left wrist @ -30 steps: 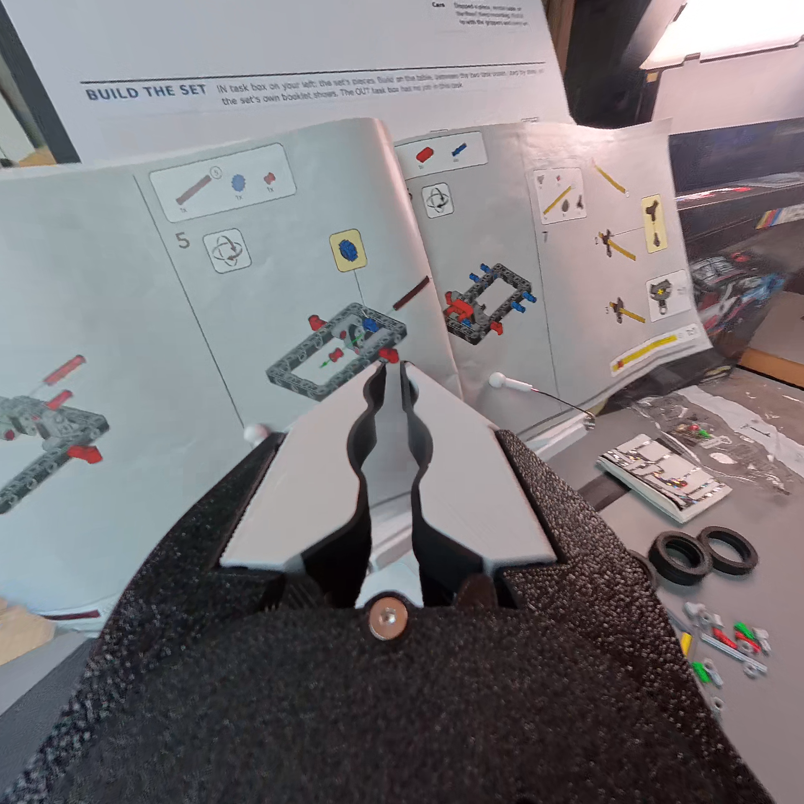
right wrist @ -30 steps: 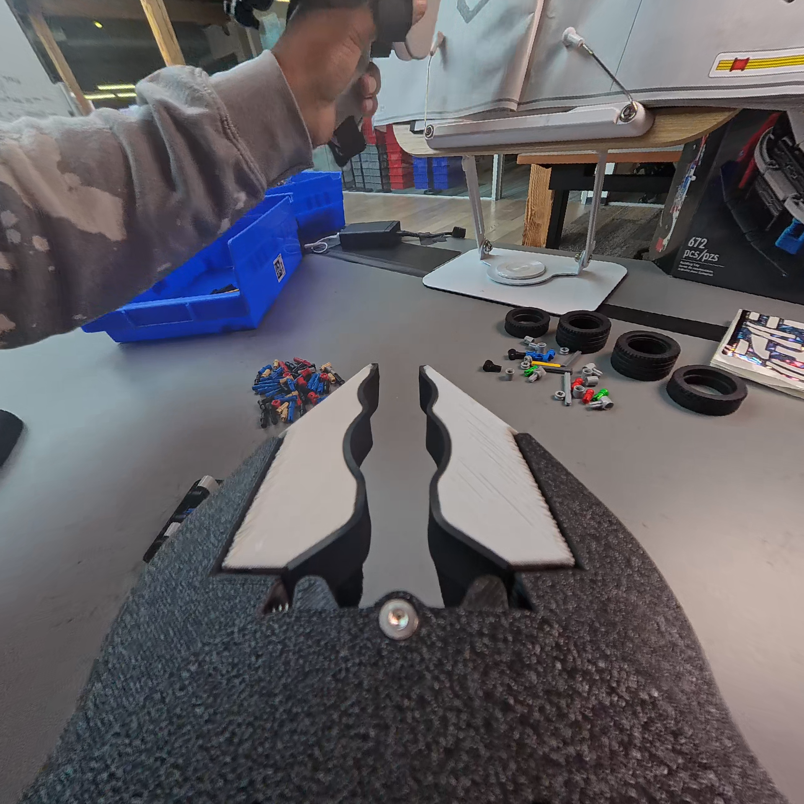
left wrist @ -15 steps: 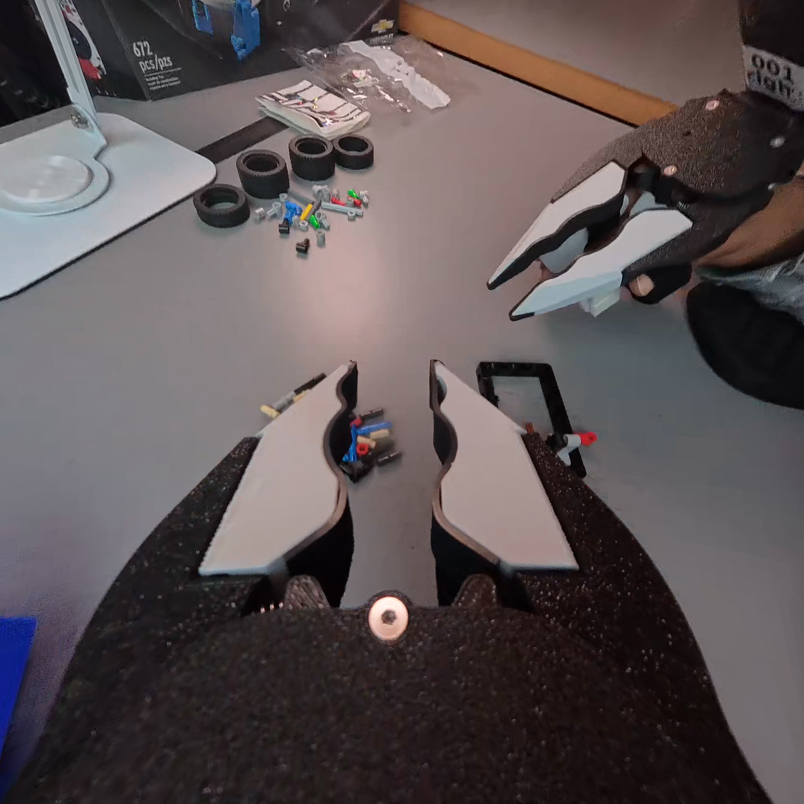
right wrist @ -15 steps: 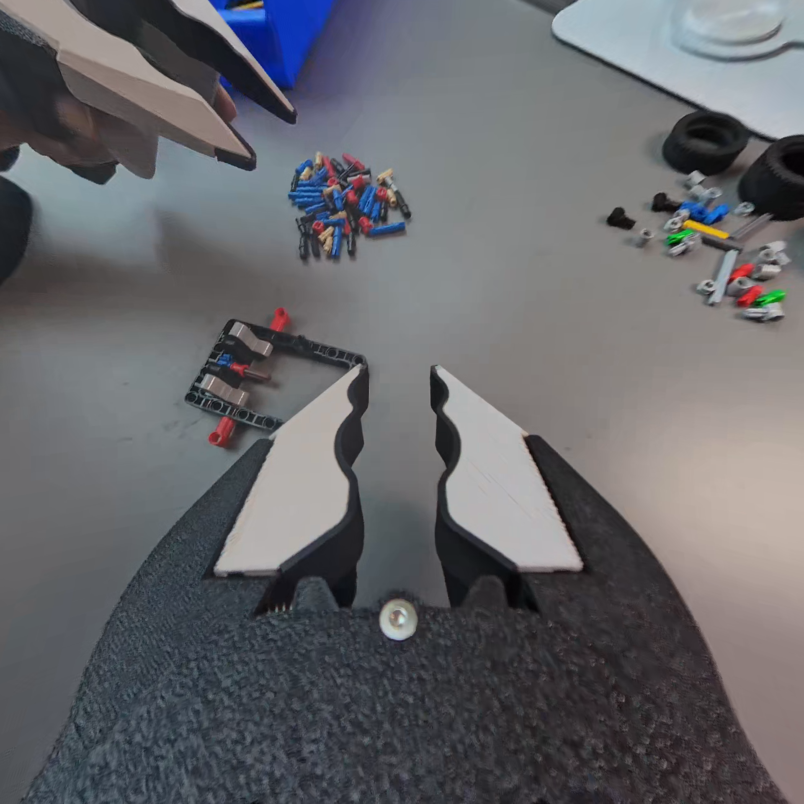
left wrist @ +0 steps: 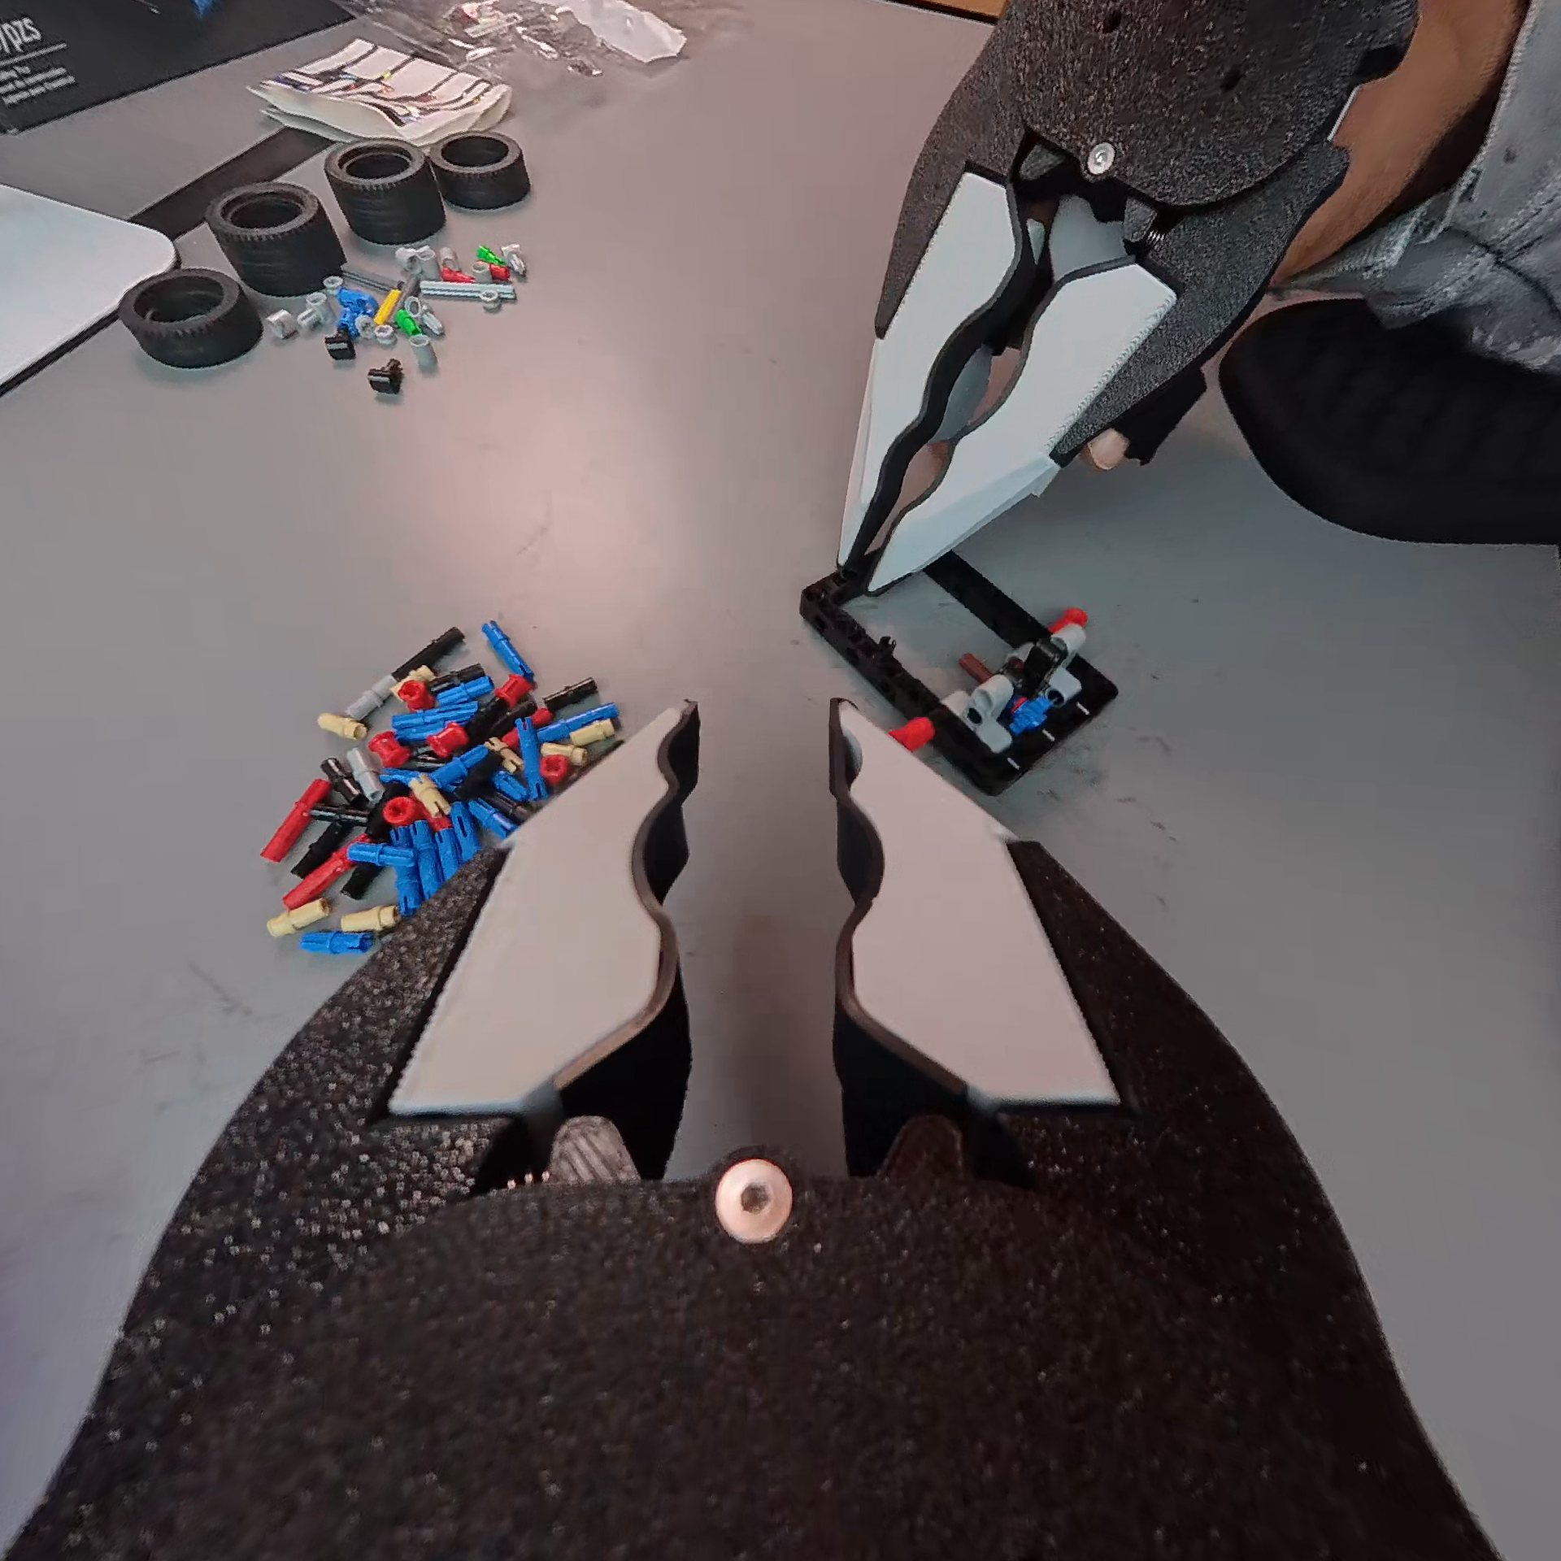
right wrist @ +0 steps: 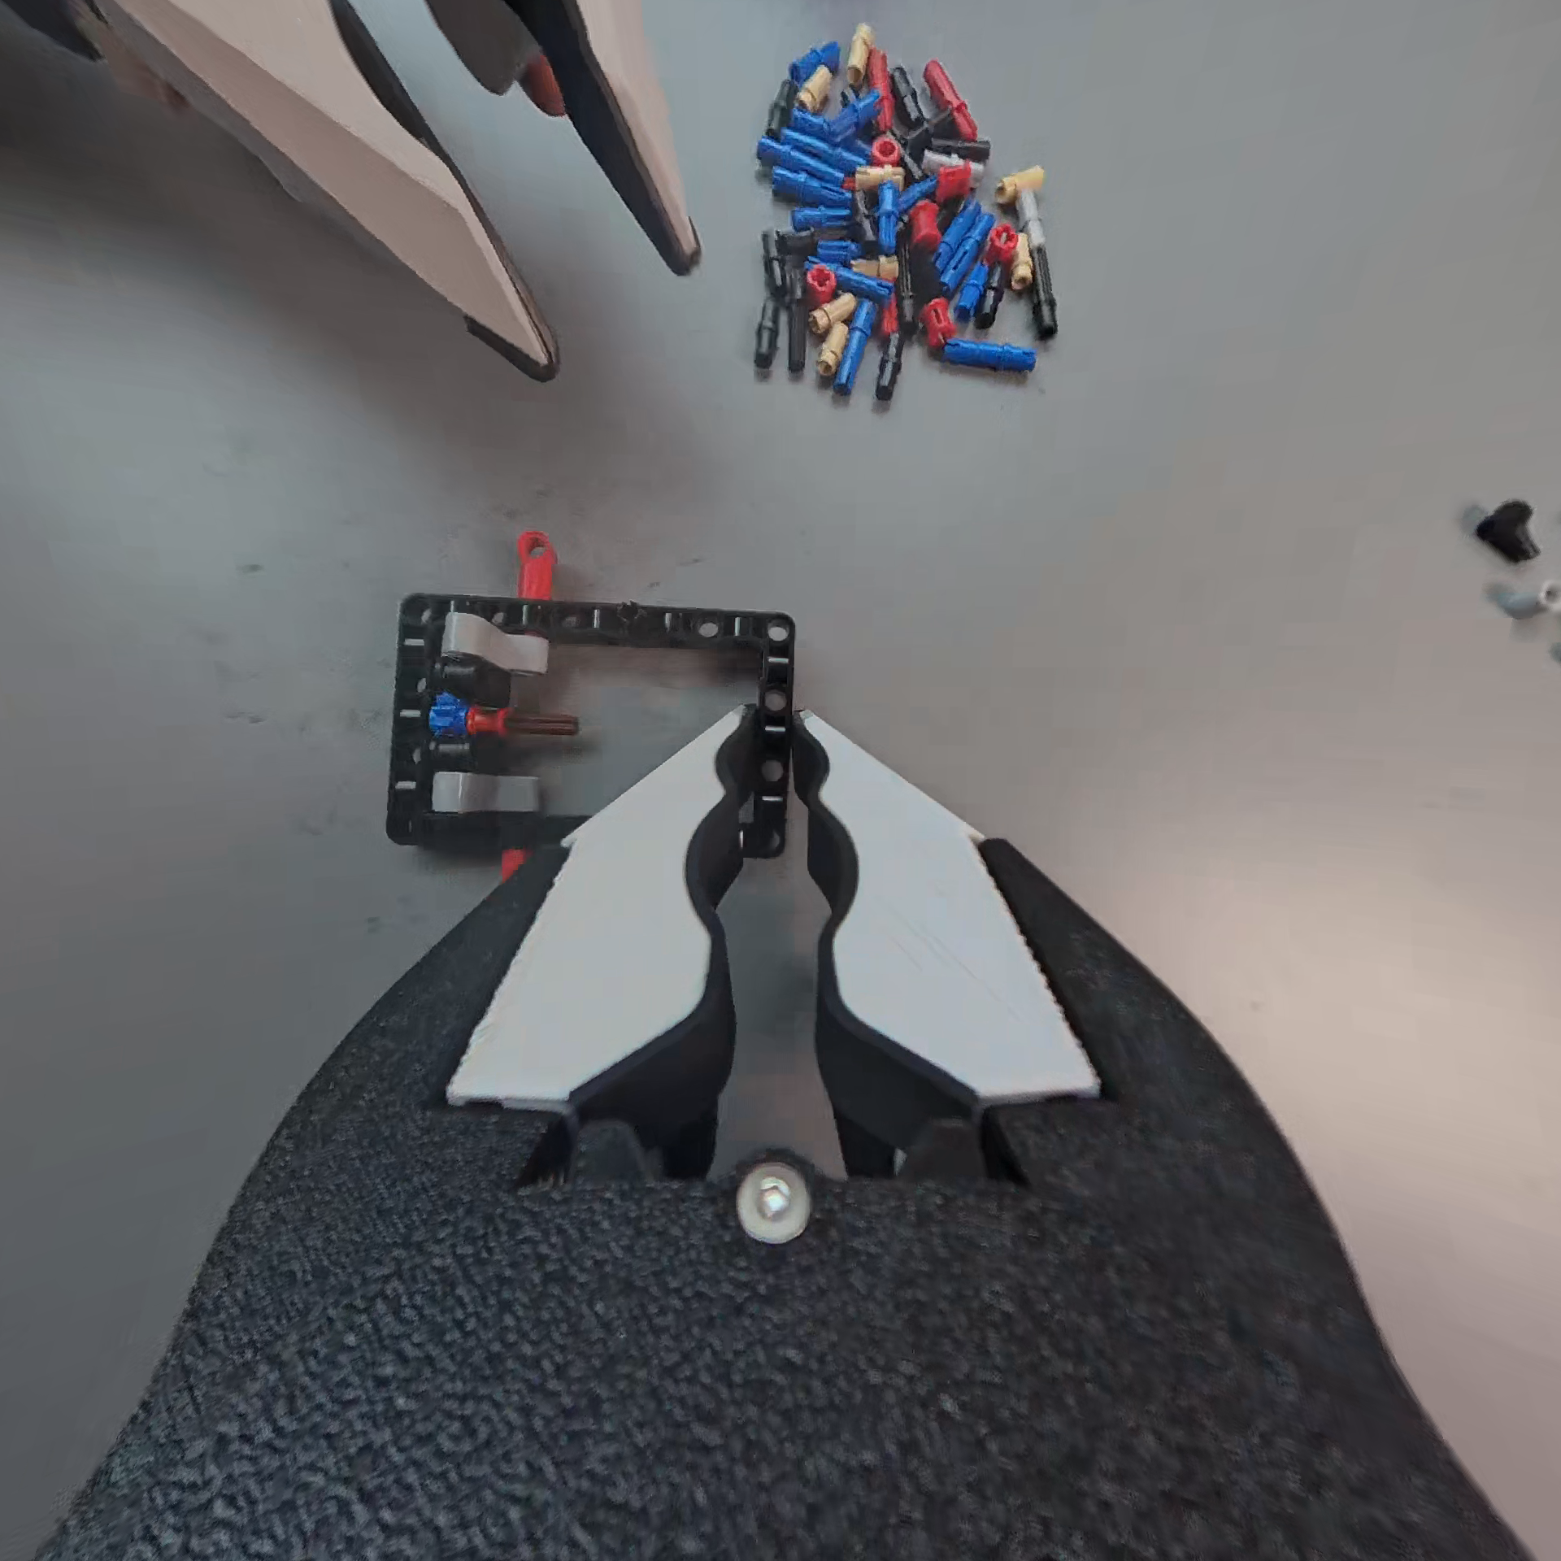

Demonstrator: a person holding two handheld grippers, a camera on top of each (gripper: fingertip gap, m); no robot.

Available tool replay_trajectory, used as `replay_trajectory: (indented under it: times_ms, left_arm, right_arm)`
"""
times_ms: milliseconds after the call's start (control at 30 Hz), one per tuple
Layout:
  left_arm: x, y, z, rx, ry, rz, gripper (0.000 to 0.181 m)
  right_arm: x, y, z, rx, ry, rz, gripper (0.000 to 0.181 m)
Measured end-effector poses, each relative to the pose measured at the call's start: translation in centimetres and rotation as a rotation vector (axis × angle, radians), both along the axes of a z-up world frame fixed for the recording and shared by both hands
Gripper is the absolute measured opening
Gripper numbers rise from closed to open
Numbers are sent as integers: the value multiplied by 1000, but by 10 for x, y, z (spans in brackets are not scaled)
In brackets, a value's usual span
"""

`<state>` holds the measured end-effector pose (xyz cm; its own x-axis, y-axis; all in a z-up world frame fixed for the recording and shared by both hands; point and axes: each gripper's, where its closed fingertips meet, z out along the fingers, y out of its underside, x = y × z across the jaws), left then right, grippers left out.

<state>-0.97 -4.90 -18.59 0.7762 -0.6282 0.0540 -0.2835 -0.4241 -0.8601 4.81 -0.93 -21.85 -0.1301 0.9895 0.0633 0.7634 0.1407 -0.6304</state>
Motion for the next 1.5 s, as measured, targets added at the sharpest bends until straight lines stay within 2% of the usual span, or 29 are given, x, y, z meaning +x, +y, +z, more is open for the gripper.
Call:
replay_trajectory:
  times_ms: [33,100,167,333,400,467,600,667,733,833,933,1000,1100,1267,1367,1500]
  left_arm:
    - [2,-1,-1,-15,-7,-17,30]
    - [7,-3,-2,-51,-46,-40,32]
    - [15,-5,4,-102,-152,-71,36]
    - [36,-12,43,-324,-639,-175,45]
    - [37,-10,49,-368,-747,-187,37]
    - [37,-9,48,-400,-778,-183,18]
    - [36,2,48,-427,-831,-145,16]
    - [32,9,43,-452,-848,-113,14]
    - [29,13,42,-473,-884,-98,14]
    - [28,19,41,-489,-915,-85,14]
    - [33,24,42,-508,-937,-95,14]
    - [37,28,45,-525,-977,-106,14]
    - [39,33,47,-540,-997,-114,13]
    - [43,38,49,-536,-1049,-117,13]
    - [48,40,46,-521,-1027,-106,13]
    - [47,42,48,-503,-1047,-97,12]
  right_arm:
    - [-4,-2,6,33,34,67,7]
    - [-12,-3,21,110,93,170,7]
    - [-21,-11,42,151,164,266,7]
    - [-39,-27,84,248,281,422,7]
    - [-41,-28,88,274,273,442,7]
    - [-43,-22,88,325,268,442,7]
    - [-42,-12,91,311,295,375,8]
    - [-41,-9,101,315,368,335,21]
    - [-28,-16,103,271,365,350,28]
    - [-6,-38,81,216,271,410,48]
    - [-9,-40,52,360,258,387,61]
    - [-14,-38,41,398,271,363,61]
    - [-19,-38,41,397,329,353,47]
    - [-22,-41,42,337,353,336,45]
    - [-24,-38,42,294,379,288,34]
    - [-28,-36,45,196,417,207,36]
